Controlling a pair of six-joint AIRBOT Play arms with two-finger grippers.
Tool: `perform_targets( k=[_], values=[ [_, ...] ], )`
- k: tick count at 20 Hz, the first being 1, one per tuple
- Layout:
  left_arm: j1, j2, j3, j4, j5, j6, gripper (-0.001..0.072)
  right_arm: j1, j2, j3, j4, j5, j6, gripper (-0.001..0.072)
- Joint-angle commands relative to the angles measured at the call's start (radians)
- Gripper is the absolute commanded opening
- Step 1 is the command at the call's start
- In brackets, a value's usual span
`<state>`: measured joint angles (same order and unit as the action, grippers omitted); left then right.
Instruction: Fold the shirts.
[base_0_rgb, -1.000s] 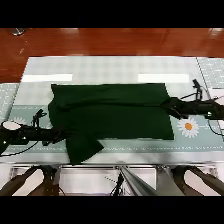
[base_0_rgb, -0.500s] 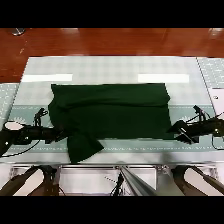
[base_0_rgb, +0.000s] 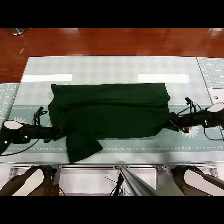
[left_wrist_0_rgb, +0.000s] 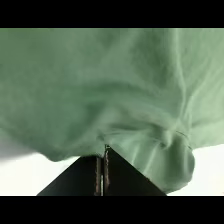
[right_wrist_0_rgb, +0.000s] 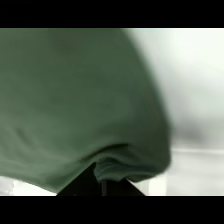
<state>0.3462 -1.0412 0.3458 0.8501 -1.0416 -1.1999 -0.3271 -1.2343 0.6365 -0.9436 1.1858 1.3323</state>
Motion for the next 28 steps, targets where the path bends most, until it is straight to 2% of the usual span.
perform_targets(
  k=[1, 4, 8, 12, 16, 19, 21, 22, 23, 24, 25, 27, 28],
  values=[
    [0.073, 0.002, 0.130, -0.033, -0.119, 0.015, 0.0021, 0.023, -0.009, 0.156, -0.002, 0.061, -0.008, 0.0041],
    [0.094, -0.031, 0.296, -0.089, -0.087, 0.029, 0.0020, 0.037, -0.060, 0.322, 0.059, 0.058, -0.013, 0.0042],
    [0.026, -0.235, 0.526, -0.170, -0.096, 0.014, 0.0020, 0.063, -0.198, 0.483, 0.142, 0.012, -0.032, 0.0041],
    [-0.066, -0.486, 0.806, -0.169, -0.098, -0.084, 0.0020, 0.080, -0.336, 0.579, 0.155, 0.001, -0.024, 0.0042],
    [-0.083, -0.689, 1.057, -0.149, -0.177, -0.189, 0.0020, 0.080, -0.437, 0.641, 0.166, -0.002, -0.008, 0.0042],
    [-0.103, -0.778, 1.156, -0.061, -0.240, -0.209, 0.0020, 0.080, -0.486, 0.650, 0.201, -0.024, -0.010, 0.0042],
    [-0.104, -0.801, 1.162, -0.064, -0.233, -0.208, 0.0026, 0.080, -0.511, 0.650, 0.228, -0.050, -0.010, 0.0044],
    [-0.104, -0.803, 1.162, -0.064, -0.225, -0.207, 0.0185, 0.080, -0.520, 0.650, 0.236, -0.057, -0.010, 0.0124],
    [-0.103, -0.802, 1.168, -0.064, -0.227, -0.207, 0.0498, 0.080, -0.523, 0.650, 0.240, -0.058, -0.010, 0.0271],
    [-0.095, -0.801, 1.184, -0.064, -0.243, -0.208, 0.0708, 0.077, -0.521, 0.652, 0.239, -0.050, -0.011, 0.0493],
    [-0.079, -0.800, 1.217, -0.054, -0.283, -0.207, 0.0708, 0.063, -0.521, 0.669, 0.232, -0.010, -0.025, 0.0637],
    [-0.019, -0.780, 1.291, 0.033, -0.383, -0.217, 0.0707, 0.005, -0.521, 0.739, 0.170, 0.124, -0.035, 0.0627],
    [0.021, -0.746, 1.303, 0.108, -0.409, -0.252, 0.0707, -0.035, -0.516, 0.768, 0.123, 0.193, -0.035, 0.0627]
  ],
)
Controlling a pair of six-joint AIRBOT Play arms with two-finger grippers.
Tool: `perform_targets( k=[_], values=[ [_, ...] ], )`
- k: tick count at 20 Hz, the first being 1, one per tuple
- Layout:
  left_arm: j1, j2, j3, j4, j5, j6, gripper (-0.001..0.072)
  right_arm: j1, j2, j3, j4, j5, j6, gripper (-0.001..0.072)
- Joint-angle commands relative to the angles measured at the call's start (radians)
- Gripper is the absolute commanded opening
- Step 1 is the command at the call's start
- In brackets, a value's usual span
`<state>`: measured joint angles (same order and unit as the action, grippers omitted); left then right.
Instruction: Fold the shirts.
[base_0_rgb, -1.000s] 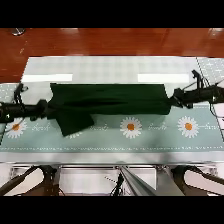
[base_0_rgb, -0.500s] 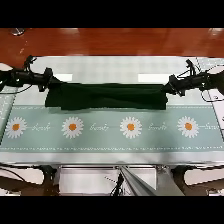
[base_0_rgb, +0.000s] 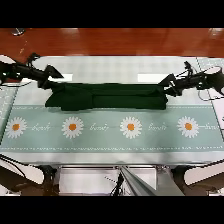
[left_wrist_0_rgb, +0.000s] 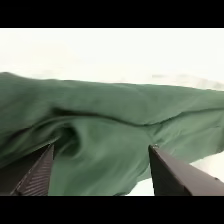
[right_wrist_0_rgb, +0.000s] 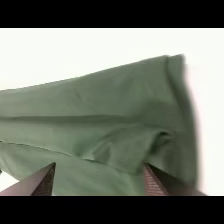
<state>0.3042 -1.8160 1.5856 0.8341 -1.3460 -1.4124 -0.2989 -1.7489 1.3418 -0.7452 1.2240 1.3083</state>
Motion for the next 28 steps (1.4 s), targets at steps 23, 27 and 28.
perform_targets(
  k=[23, 27, 28],
  values=[
    [-0.361, 0.622, -0.691, -0.063, 0.429, 0.148, 0.0021, 0.068, 0.032, -0.055, -0.072, 0.062, -0.085, 0.0041],
    [-0.514, 0.602, -0.691, -0.066, 0.520, 0.137, 0.0019, 0.056, 0.266, -0.056, -0.208, 0.122, -0.062, 0.0041],
    [-0.554, 0.592, -0.690, -0.052, 0.560, 0.080, 0.0019, 0.050, 0.335, -0.056, -0.230, 0.150, -0.055, 0.0041]
  ],
)
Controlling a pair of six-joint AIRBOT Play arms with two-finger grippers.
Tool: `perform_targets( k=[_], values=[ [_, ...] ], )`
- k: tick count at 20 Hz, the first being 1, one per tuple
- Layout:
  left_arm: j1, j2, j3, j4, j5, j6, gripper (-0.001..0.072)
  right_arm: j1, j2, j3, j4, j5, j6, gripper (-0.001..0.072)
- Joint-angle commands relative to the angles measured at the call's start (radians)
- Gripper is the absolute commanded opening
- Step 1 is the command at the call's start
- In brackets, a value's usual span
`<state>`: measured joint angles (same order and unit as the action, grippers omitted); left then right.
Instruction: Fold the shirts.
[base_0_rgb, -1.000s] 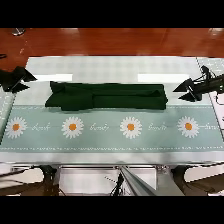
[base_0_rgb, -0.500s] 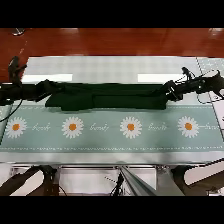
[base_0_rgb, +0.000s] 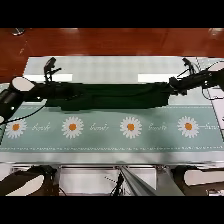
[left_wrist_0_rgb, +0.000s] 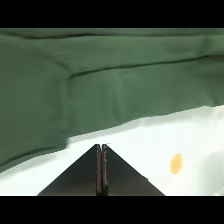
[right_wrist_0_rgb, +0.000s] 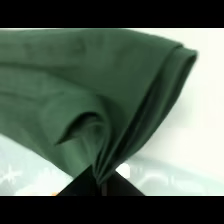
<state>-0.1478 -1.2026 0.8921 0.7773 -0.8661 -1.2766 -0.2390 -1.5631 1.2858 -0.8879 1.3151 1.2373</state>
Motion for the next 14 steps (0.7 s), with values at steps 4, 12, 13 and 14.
perform_targets(
  k=[4, 12, 13, 14],
  values=[
    [-0.287, -0.171, 0.142, 0.095, 0.151, -0.161, 0.0018, -0.016, 0.443, -0.081, -0.070, 0.084, 0.074, 0.0041],
    [-0.630, -0.665, 0.717, 0.094, 0.094, -0.269, 0.0019, -0.013, 0.758, -0.201, 0.018, 0.085, 0.159, 0.0041],
    [-0.665, -0.707, 0.767, 0.093, 0.094, -0.285, 0.0019, -0.013, 0.761, -0.201, 0.024, 0.087, 0.160, 0.0042],
    [-0.697, -0.745, 0.814, 0.091, 0.091, -0.299, 0.0020, -0.013, 0.762, -0.201, 0.026, 0.088, 0.159, 0.0041]
  ],
)
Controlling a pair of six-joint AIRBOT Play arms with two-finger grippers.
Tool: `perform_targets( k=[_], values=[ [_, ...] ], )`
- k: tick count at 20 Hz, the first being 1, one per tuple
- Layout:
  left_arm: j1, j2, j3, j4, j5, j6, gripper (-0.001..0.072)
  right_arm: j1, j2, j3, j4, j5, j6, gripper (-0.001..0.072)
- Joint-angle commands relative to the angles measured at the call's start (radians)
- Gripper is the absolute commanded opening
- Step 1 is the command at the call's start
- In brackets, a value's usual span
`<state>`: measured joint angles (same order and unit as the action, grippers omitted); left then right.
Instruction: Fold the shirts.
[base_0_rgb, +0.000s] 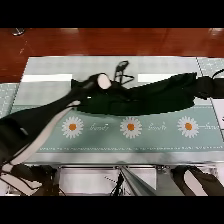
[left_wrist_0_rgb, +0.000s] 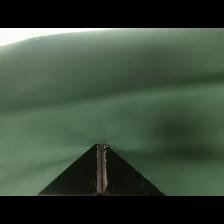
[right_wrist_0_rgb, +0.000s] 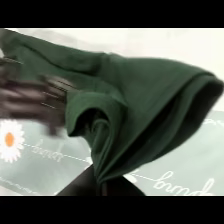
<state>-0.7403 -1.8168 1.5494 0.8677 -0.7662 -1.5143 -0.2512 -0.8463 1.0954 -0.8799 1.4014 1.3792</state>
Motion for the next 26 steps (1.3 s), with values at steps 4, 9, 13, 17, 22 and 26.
perform_targets(
  k=[4, 9, 13, 17, 22, 26],
  values=[
    [-0.154, -0.190, 0.249, -0.089, -0.043, -0.013, 0.0021, 0.000, 0.045, -0.011, 0.018, 0.001, 0.018, 0.0042],
    [0.108, -0.148, 0.288, -0.029, -0.354, 0.005, 0.0021, 0.005, 0.045, -0.011, 0.018, -0.004, 0.018, 0.0042],
    [0.418, 0.001, 0.277, 0.086, -0.654, 0.071, 0.0021, 0.097, -0.019, -0.010, 0.071, -0.036, 0.016, 0.0042],
    [0.707, 0.355, 0.072, 0.172, -0.585, 0.072, 0.0021, 0.342, -0.188, 0.063, 0.120, -0.204, 0.019, 0.0042],
    [1.026, 0.884, -0.346, 0.172, -0.412, 0.154, 0.0021, 0.623, -0.556, 0.327, 0.120, -0.350, 0.067, 0.0043],
    [1.144, 1.229, -0.629, 0.172, -0.422, 0.160, 0.0021, 0.739, -0.852, 0.548, 0.123, -0.393, 0.096, 0.0042]
  ],
)
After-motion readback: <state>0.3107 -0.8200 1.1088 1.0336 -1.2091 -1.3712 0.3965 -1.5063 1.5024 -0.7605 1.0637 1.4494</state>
